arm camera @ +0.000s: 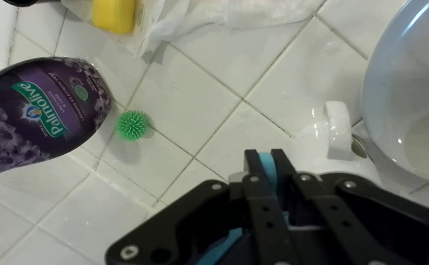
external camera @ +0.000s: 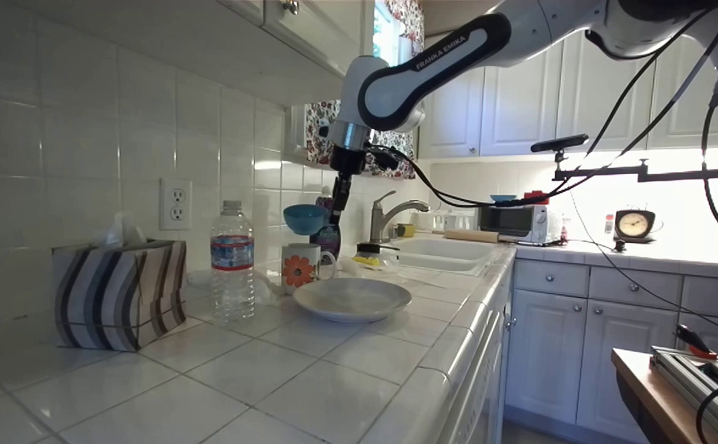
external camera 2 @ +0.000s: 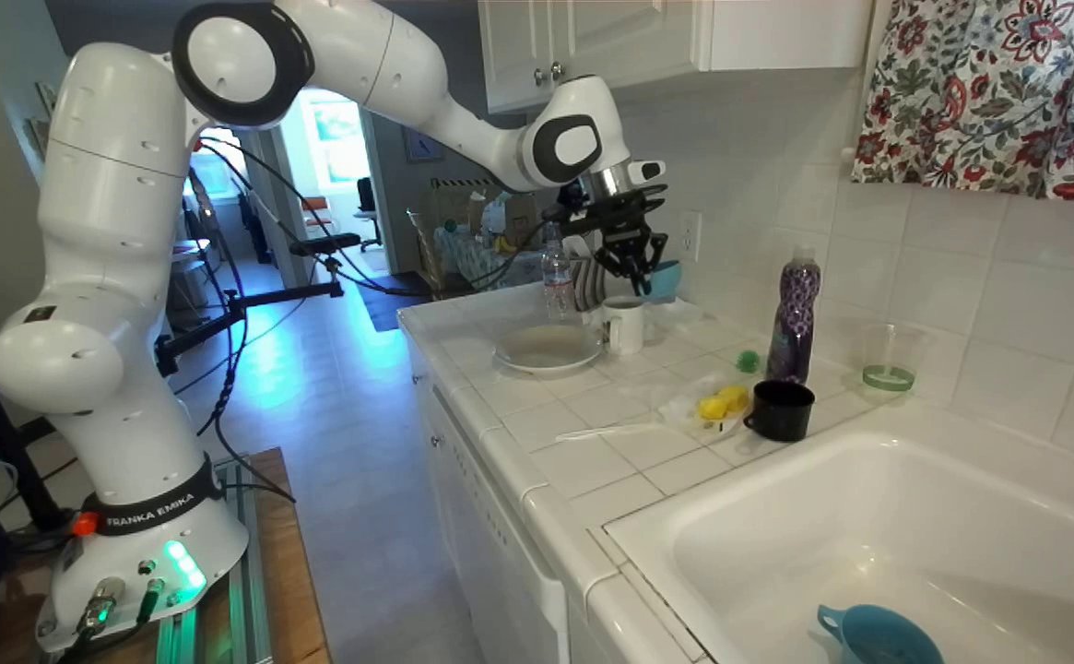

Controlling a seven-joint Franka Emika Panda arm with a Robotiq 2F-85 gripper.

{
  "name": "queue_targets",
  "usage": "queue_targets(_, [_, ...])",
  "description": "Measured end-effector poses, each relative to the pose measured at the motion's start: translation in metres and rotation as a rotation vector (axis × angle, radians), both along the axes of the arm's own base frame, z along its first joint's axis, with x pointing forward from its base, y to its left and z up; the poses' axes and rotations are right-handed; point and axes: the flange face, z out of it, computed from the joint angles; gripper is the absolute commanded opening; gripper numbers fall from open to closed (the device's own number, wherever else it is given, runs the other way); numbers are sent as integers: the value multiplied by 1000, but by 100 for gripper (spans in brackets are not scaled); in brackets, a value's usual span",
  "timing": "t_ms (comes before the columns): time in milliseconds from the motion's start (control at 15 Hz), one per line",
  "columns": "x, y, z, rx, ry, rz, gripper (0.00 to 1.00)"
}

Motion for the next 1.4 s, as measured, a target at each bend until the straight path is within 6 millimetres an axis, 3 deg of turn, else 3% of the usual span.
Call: queue_targets(1400, [-1,29,3,-187,52,7,3])
